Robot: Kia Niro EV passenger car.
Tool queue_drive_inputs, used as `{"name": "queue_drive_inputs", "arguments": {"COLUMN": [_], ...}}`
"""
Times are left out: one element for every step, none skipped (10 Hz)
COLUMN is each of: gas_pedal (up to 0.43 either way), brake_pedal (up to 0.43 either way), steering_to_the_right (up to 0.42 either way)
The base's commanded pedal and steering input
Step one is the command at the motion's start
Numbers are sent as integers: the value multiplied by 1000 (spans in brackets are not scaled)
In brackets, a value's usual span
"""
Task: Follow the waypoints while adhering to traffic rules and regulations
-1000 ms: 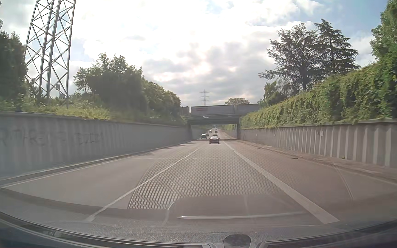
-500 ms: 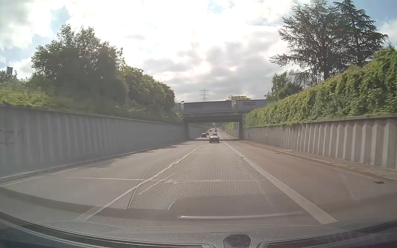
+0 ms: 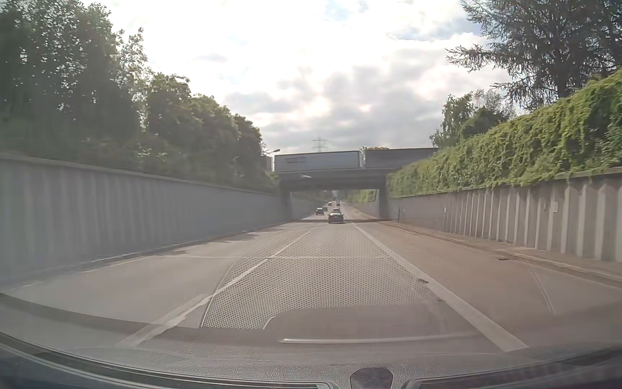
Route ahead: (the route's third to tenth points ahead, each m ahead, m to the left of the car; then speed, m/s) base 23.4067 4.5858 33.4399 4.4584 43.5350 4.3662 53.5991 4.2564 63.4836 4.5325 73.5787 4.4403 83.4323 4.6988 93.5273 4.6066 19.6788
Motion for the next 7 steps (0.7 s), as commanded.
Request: {"name": "queue_drive_inputs", "arguments": {"gas_pedal": [98, 98, 98, 98, 98, 98, 98], "brake_pedal": [0, 0, 0, 0, 0, 0, 0], "steering_to_the_right": [-1, -1, -1, -1, -1, -1, -1]}}
